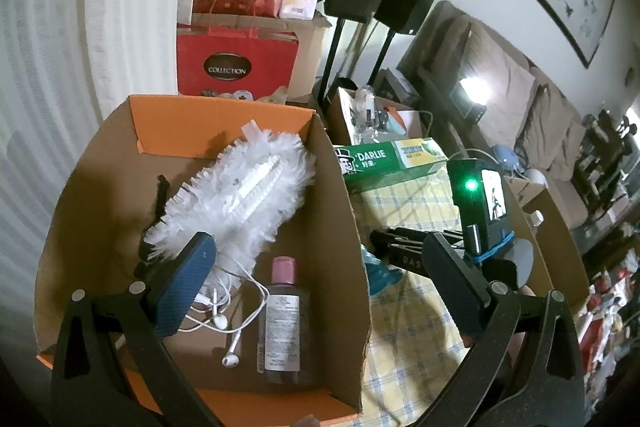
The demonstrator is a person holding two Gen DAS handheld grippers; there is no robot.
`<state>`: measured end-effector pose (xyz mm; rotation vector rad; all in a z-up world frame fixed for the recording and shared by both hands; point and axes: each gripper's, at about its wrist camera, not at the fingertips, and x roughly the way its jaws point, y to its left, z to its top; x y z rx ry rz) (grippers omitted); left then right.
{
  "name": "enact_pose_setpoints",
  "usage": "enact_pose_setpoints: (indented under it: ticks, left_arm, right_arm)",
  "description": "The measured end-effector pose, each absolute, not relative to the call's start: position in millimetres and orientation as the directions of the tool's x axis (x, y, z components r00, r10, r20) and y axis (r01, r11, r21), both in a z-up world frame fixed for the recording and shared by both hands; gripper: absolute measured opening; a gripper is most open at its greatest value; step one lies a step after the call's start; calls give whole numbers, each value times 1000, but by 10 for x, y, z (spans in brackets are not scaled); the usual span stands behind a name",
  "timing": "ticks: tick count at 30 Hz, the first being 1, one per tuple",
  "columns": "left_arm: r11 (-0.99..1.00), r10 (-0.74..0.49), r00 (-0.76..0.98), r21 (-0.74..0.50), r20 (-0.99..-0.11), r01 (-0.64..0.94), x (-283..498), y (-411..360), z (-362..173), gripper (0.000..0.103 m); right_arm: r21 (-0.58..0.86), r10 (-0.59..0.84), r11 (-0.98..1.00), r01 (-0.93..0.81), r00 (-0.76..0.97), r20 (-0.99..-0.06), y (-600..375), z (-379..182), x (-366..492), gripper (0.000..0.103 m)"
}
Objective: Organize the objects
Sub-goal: 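Move the right tool to the black star-shaped knob on the tablecloth, then close the right tool on the black knob and lift it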
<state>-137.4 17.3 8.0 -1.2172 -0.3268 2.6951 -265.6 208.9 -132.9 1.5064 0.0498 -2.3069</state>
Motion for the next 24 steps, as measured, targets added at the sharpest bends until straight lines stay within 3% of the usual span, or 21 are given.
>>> enact_pose_setpoints:
  ticks: [7,10,15,24]
  left_arm:
    - [-965,236,-655,-252,-718,-71,-1354,224,109,103]
    - [-965,238,-653,-254,-719,-71,-1357,245,114,103]
    - [-966,238,-646,-244,-726,-81,-1353,323,128,103]
    - [-959,276,-628,-253,-728,-128,-1369,568,159,103]
  right_arm:
    - [150,-261,-941,304,-369,-892,2177,-1319,-2671,35]
    - [135,-255,-939,316,-380,-889,2136,-1325,-2665,40]
    - [73,-214,-937,341,-398,-892,2080,-1328,-2642,35]
    - [147,-280,-940,309,-446,-850,2474,-968,-2434,35]
